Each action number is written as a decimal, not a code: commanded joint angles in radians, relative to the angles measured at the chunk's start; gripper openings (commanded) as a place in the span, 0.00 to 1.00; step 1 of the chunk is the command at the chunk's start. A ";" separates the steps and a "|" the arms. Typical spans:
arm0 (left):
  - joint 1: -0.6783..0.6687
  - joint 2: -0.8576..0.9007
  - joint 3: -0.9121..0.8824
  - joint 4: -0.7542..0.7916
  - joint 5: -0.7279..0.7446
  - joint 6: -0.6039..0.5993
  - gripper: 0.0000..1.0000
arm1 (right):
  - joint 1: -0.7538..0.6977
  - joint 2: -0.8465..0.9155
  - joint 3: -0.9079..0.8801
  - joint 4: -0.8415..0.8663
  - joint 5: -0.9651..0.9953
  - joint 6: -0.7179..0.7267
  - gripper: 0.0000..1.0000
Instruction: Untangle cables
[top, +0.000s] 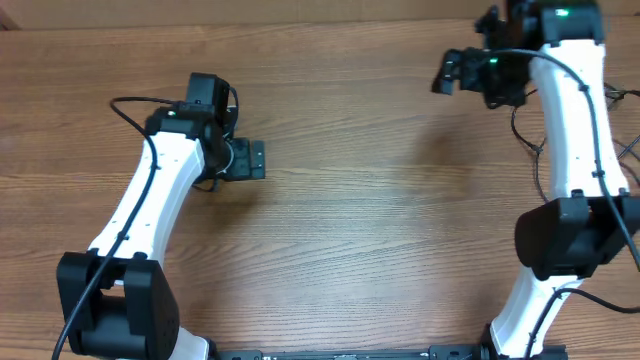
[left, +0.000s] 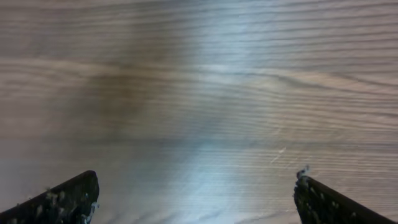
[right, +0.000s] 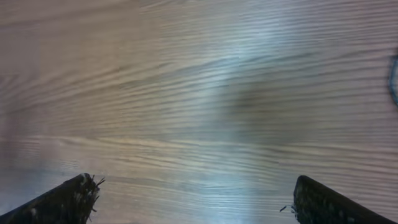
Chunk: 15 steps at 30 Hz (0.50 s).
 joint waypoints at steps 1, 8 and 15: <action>0.037 -0.005 0.074 -0.113 -0.062 -0.041 1.00 | 0.088 -0.027 -0.068 0.030 0.076 0.073 1.00; 0.074 -0.005 0.082 -0.316 -0.061 -0.061 1.00 | 0.176 -0.027 -0.209 0.049 0.119 0.174 1.00; 0.082 -0.007 0.081 -0.484 -0.054 -0.067 1.00 | 0.188 -0.027 -0.317 -0.032 0.119 0.182 1.00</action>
